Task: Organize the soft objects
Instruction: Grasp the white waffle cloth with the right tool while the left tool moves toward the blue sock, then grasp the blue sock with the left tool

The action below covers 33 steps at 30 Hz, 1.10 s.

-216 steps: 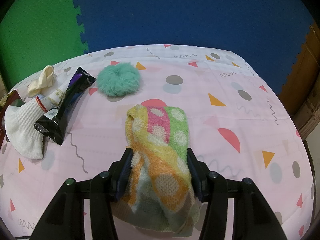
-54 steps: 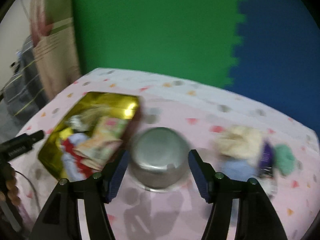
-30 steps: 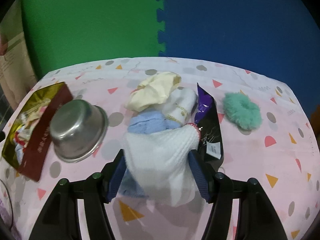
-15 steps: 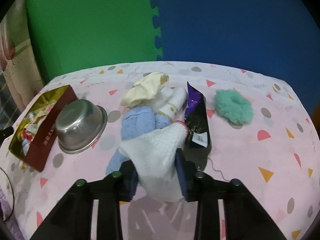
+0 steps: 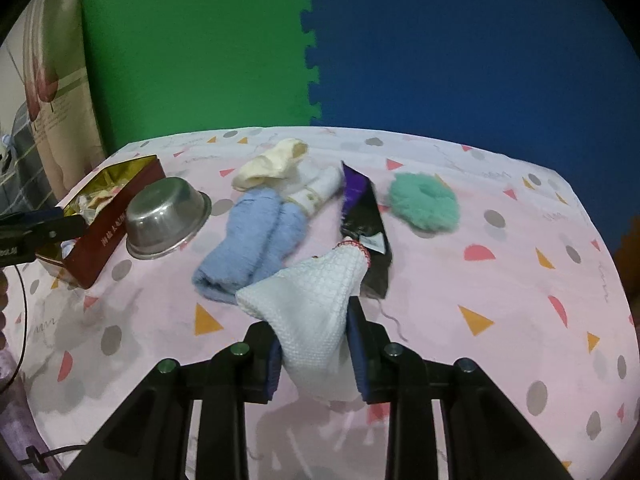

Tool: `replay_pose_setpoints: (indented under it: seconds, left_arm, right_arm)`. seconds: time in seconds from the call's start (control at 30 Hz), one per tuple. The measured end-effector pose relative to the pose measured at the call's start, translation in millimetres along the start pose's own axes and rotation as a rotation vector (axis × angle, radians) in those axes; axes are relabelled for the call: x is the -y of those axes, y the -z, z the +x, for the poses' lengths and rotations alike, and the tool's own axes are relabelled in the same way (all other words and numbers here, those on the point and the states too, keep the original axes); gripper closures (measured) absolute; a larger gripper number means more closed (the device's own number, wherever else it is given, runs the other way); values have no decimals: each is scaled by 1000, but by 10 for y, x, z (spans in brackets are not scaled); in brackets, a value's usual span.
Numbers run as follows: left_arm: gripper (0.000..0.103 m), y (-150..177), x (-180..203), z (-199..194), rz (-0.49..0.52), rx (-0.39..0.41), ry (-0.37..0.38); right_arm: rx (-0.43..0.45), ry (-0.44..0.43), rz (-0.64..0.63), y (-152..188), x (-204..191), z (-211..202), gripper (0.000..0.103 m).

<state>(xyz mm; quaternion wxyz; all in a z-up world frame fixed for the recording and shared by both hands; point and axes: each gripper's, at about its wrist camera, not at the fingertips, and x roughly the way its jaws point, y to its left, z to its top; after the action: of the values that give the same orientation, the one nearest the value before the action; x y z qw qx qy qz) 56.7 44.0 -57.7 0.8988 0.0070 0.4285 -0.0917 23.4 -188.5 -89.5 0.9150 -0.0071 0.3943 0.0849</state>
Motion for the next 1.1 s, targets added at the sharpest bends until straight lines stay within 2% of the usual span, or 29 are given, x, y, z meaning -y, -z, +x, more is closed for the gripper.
replay_pose_setpoints:
  seconds: [0.13,0.33,0.47,0.57,0.73,0.77,0.8,0.83,0.9,1.0,1.1]
  left_arm:
    - [24,-79,317,216,16,-45,61]
    - [24,-172,681,560,31,-83,107]
    - [24,-195,815,781,35,-113,94]
    - [24,-188,907,923,46,-138,101]
    - [24,-145,978,1097,64,-165,70]
    - [27,-130,979,1118,63,-173,69]
    - [35,-107,962,1145,55,-180,67]
    - [36,-97,952,1140,50,-170,71]
    - [64,-85,949,1103,60,-157,105]
    - [78,-91,953,1072,64,-160,123]
    - [83,-89,960,1040,70,-154,127]
  right_arm:
    - [17,27,-4,75,119,-102,75]
    - [29,41,34,168,320,-219,75]
    - [25,84,45,248,426,-177,75]
    - [31,81,67,291,473,-138,75]
    - [28,66,88,328,509,-26,75]
    - [24,63,90,339,512,10,75]
    - [22,60,91,342,512,27,75]
    - [19,55,90,343,512,44,75]
    - [20,53,90,344,509,47,75]
    - [13,39,99,350,525,71,75]
    - [9,36,99,354,527,81,75]
